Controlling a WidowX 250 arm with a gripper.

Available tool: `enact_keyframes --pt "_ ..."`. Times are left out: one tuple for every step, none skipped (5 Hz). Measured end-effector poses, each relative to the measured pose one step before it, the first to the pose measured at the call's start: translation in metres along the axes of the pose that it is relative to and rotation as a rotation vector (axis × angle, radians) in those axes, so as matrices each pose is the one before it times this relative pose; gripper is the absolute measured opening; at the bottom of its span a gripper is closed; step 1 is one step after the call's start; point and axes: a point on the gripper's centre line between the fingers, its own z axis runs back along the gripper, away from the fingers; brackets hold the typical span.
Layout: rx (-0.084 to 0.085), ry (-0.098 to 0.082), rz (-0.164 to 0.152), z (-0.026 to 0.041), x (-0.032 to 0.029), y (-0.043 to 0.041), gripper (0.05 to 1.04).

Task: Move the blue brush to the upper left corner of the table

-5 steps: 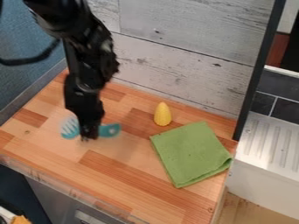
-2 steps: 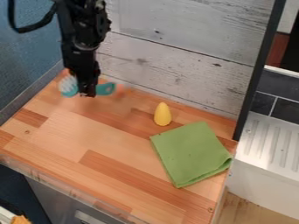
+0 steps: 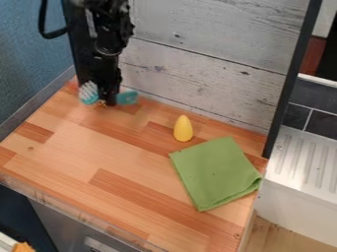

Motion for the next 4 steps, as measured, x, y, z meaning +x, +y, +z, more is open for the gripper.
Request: enact_keyframes --pt "0.0275 -0.0070 -0.0371 -0.02052 -0.00144 0.00103 0.326" --pt "0.0020 -0.0042 -0.0066 -0.00612 0.00146 -0.00438 0.326" --pt "-0.0020 -0.0006 -0.0125 -0.00195 -0.00038 -0.00043 0.389" --pt "-0.0241 0.0228 -0.0169 0.00078 -0.00352 0.00363 0.690"
